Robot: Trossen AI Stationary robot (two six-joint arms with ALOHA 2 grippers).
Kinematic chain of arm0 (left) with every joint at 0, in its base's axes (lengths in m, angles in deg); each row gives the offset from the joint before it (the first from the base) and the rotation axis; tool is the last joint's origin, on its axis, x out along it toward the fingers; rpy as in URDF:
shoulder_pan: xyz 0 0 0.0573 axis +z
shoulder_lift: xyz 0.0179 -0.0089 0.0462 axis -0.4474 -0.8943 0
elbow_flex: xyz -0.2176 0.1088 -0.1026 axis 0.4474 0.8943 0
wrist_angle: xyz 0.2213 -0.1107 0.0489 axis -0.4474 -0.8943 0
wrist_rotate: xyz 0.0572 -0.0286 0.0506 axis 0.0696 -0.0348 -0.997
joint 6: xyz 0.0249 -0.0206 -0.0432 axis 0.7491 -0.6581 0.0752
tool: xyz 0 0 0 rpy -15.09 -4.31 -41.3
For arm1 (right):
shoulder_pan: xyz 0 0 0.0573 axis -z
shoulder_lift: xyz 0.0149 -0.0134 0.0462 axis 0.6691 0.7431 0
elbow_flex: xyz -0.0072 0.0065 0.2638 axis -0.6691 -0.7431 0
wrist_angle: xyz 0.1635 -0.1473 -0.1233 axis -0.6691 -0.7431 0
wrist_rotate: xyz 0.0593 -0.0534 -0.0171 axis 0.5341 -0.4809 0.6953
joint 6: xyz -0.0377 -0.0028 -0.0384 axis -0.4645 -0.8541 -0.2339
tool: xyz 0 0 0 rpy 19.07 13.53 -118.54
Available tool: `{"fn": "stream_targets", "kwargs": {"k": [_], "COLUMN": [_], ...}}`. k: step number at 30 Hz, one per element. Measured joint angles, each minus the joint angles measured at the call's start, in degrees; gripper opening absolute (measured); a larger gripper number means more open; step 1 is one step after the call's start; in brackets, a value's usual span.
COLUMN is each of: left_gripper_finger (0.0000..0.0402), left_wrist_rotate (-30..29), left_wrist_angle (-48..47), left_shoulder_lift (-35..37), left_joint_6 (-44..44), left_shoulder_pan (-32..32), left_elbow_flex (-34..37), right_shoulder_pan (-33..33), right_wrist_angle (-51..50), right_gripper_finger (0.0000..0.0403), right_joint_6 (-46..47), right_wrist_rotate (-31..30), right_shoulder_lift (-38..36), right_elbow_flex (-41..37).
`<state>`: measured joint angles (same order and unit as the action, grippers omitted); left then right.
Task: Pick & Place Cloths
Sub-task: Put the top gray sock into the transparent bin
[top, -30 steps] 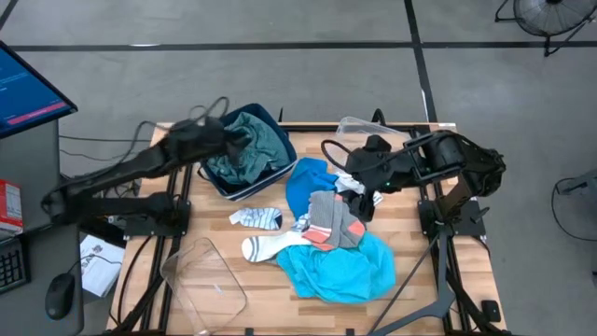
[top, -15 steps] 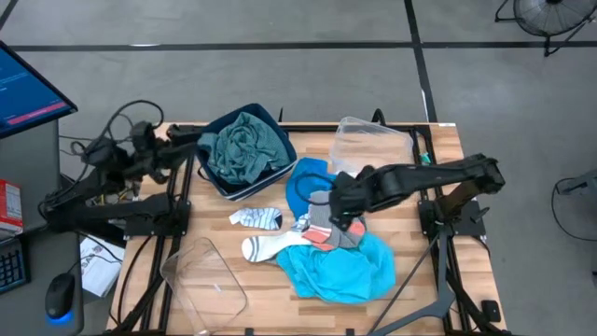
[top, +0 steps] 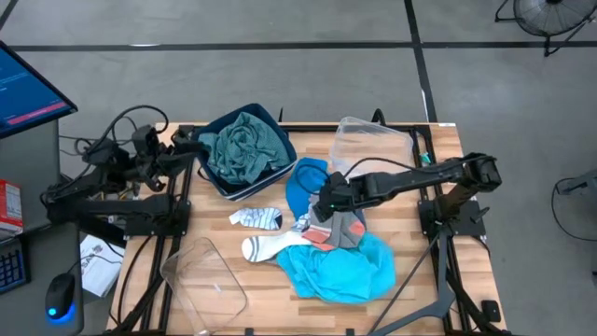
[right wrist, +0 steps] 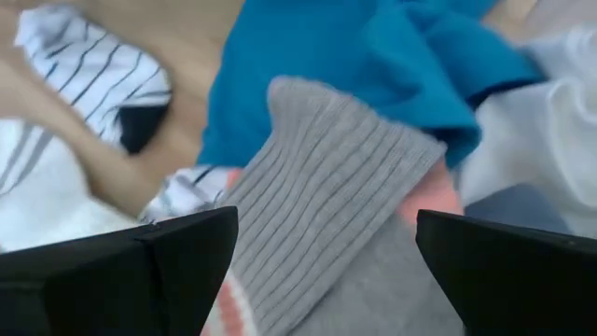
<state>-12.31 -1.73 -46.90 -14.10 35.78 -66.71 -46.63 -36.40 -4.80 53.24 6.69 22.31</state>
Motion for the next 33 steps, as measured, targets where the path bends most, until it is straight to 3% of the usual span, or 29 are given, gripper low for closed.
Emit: {"fn": "stream_targets", "kwargs": {"k": [5,14,19,27,33], "left_gripper_finger": [0.0191,0.0191,0.0191,0.0191,0.0191], "left_wrist_rotate": [0.6,5.1,5.1,5.0,5.0], "left_wrist_angle": [0.4,0.7,0.8,0.8,0.7], "left_shoulder_lift": [-0.6,-0.6,-0.6,-0.6,-0.6], "left_joint_6": [-0.1,-0.4,-0.4,0.9,0.9], "left_shoulder_pan": [-0.2,-0.2,-0.2,-0.2,-0.2], "left_elbow_flex": [0.0,0.0,0.0,0.0,0.0], "right_shoulder_pan": [1.4,2.0,1.7,1.8,2.1], "right_wrist_angle": [1.2,6.9,7.6,7.4,3.6], "right_gripper_finger": [0.0321,0.0310,0.0238,0.0023,0.0042], "right_joint_6": [0.0,0.0,0.0,-2.9,-5.6], "right_wrist_rotate": [-2.2,0.3,-0.3,0.1,0.1], "right_shoulder_lift": [2.2,9.8,9.7,9.7,9.7], "right_elbow_flex": [0.1,0.0,0.4,3.1,10.1]}}
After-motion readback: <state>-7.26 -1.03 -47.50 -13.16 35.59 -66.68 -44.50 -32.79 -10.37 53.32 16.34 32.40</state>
